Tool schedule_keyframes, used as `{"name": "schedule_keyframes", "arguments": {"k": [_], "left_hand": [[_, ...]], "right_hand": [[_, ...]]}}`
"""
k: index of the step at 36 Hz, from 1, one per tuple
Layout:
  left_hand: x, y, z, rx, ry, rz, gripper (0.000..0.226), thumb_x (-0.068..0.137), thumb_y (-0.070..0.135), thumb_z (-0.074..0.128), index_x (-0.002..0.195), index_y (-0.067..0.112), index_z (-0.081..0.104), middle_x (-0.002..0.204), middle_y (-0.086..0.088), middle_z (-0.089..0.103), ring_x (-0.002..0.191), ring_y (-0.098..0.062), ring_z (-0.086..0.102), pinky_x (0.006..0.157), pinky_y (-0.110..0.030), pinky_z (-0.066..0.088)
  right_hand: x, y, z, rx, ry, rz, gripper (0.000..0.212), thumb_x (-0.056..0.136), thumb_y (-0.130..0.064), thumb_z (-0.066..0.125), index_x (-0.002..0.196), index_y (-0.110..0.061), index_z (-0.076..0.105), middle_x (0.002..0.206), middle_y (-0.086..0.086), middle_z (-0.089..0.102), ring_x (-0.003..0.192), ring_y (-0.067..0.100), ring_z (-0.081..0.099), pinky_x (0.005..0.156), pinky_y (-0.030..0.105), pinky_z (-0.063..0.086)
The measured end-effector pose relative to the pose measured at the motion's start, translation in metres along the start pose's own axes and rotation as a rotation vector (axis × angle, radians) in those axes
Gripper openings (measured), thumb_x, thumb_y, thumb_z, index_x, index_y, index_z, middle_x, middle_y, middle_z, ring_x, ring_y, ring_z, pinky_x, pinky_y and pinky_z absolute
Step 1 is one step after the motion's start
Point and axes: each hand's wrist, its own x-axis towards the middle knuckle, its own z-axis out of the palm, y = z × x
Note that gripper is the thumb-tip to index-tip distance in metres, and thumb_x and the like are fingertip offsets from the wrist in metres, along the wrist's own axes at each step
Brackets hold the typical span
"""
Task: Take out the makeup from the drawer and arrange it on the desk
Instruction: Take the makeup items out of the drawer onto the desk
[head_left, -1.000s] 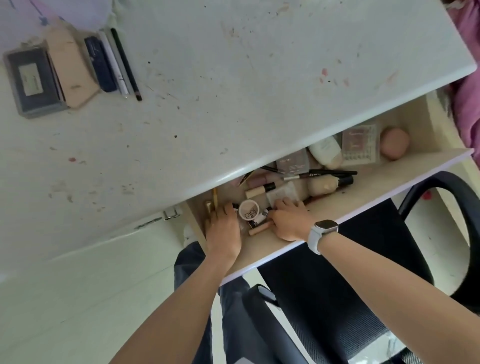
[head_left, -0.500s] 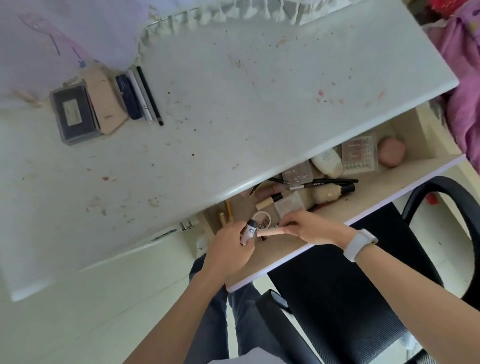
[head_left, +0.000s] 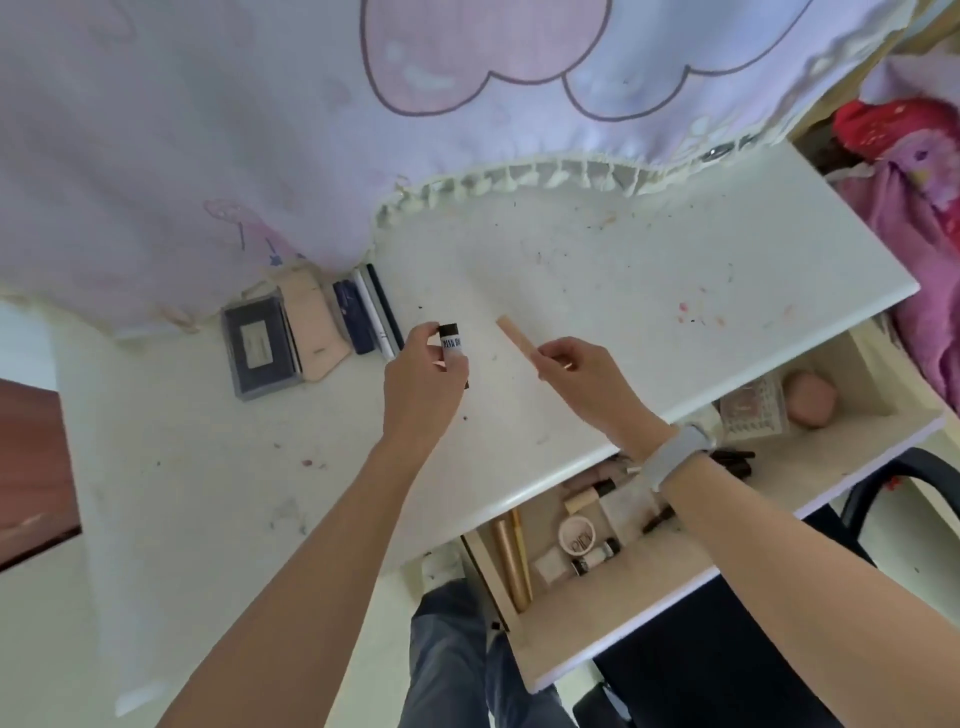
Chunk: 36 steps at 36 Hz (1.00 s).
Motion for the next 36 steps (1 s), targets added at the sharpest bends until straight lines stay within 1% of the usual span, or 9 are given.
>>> {"name": "schedule_keyframes", "arguments": {"k": [2, 5, 7, 12, 18, 24, 27, 31, 36], "left_hand": [[0.020, 0.001, -0.003, 0.082, -0.013, 0.032, 0.040, 0.092, 0.020, 0.050, 0.131, 0.018, 0.045, 0.101, 0.000, 0.066, 0.079, -0.013, 0.063, 0.068, -0.026, 0.051], [0.045, 0.000, -0.008, 0.208, -0.034, 0.100, 0.043, 0.091, 0.015, 0.048, 0.133, 0.015, 0.042, 0.109, -0.007, 0.063, 0.091, -0.022, 0.060, 0.074, -0.034, 0.050], [0.058, 0.000, -0.010, 0.291, -0.049, 0.135, 0.046, 0.091, 0.014, 0.048, 0.136, 0.015, 0.039, 0.116, -0.010, 0.056, 0.097, -0.026, 0.057, 0.077, -0.036, 0.048], [0.078, 0.001, -0.011, 0.371, -0.037, 0.186, 0.042, 0.091, 0.017, 0.053, 0.132, 0.012, 0.043, 0.122, -0.012, 0.046, 0.095, -0.027, 0.055, 0.068, -0.030, 0.040], [0.084, 0.004, -0.016, 0.372, 0.021, 0.193, 0.041, 0.092, 0.014, 0.053, 0.132, 0.007, 0.044, 0.133, -0.009, 0.036, 0.085, -0.022, 0.056, 0.065, -0.027, 0.040], [0.077, -0.010, -0.017, 0.446, -0.018, 0.246, 0.039, 0.096, 0.014, 0.048, 0.135, 0.009, 0.045, 0.133, -0.005, 0.048, 0.117, -0.021, 0.049, 0.084, -0.027, 0.040], [0.077, -0.013, -0.020, 0.490, -0.011, 0.257, 0.039, 0.096, 0.017, 0.048, 0.135, 0.011, 0.046, 0.132, -0.004, 0.050, 0.121, -0.022, 0.042, 0.089, -0.031, 0.040], [0.071, -0.010, -0.023, 0.503, 0.015, 0.292, 0.037, 0.095, 0.021, 0.050, 0.131, 0.011, 0.049, 0.132, -0.003, 0.050, 0.120, -0.024, 0.040, 0.091, -0.034, 0.040], [0.032, -0.005, -0.021, 0.399, 0.021, 0.372, 0.032, 0.092, 0.017, 0.056, 0.123, 0.011, 0.057, 0.126, -0.005, 0.056, 0.118, -0.023, 0.046, 0.096, -0.033, 0.037]], "right_hand": [[0.017, -0.013, 0.012, -0.035, 0.012, 0.015, 0.027, 0.087, -0.045, 0.055, 0.089, -0.018, 0.060, 0.088, 0.001, 0.066, 0.064, 0.003, 0.051, 0.055, 0.014, 0.035], [0.039, -0.031, 0.029, -0.064, 0.053, 0.032, 0.051, 0.083, -0.061, 0.052, 0.086, -0.010, 0.063, 0.085, 0.013, 0.065, 0.064, 0.014, 0.054, 0.057, 0.016, 0.041], [0.052, -0.039, 0.038, -0.130, 0.063, 0.010, 0.047, 0.087, -0.051, 0.052, 0.093, -0.006, 0.065, 0.089, 0.013, 0.067, 0.073, 0.020, 0.058, 0.058, 0.015, 0.042], [0.075, -0.047, 0.053, -0.236, 0.020, -0.042, 0.021, 0.090, -0.018, 0.055, 0.106, -0.008, 0.063, 0.099, 0.009, 0.065, 0.083, 0.020, 0.057, 0.077, 0.035, 0.051], [0.088, -0.056, 0.062, -0.241, 0.014, -0.062, 0.026, 0.089, -0.013, 0.053, 0.113, -0.010, 0.064, 0.104, 0.008, 0.061, 0.095, 0.020, 0.056, 0.085, 0.022, 0.042], [0.090, -0.063, 0.067, -0.242, -0.036, -0.109, 0.032, 0.089, -0.004, 0.046, 0.115, -0.010, 0.064, 0.110, 0.009, 0.061, 0.099, 0.023, 0.056, 0.089, 0.028, 0.042], [0.090, -0.062, 0.069, -0.251, -0.058, -0.143, 0.035, 0.089, -0.002, 0.041, 0.114, -0.011, 0.064, 0.113, 0.010, 0.058, 0.101, 0.024, 0.055, 0.088, 0.027, 0.040], [0.085, -0.055, 0.065, -0.259, -0.056, -0.152, 0.037, 0.094, -0.003, 0.036, 0.121, -0.011, 0.059, 0.119, 0.008, 0.056, 0.103, 0.019, 0.053, 0.082, 0.012, 0.032], [0.044, -0.037, 0.044, -0.119, 0.041, -0.165, 0.032, 0.093, -0.002, 0.042, 0.117, -0.013, 0.061, 0.109, 0.001, 0.060, 0.086, 0.007, 0.051, 0.073, -0.002, 0.034]]}}
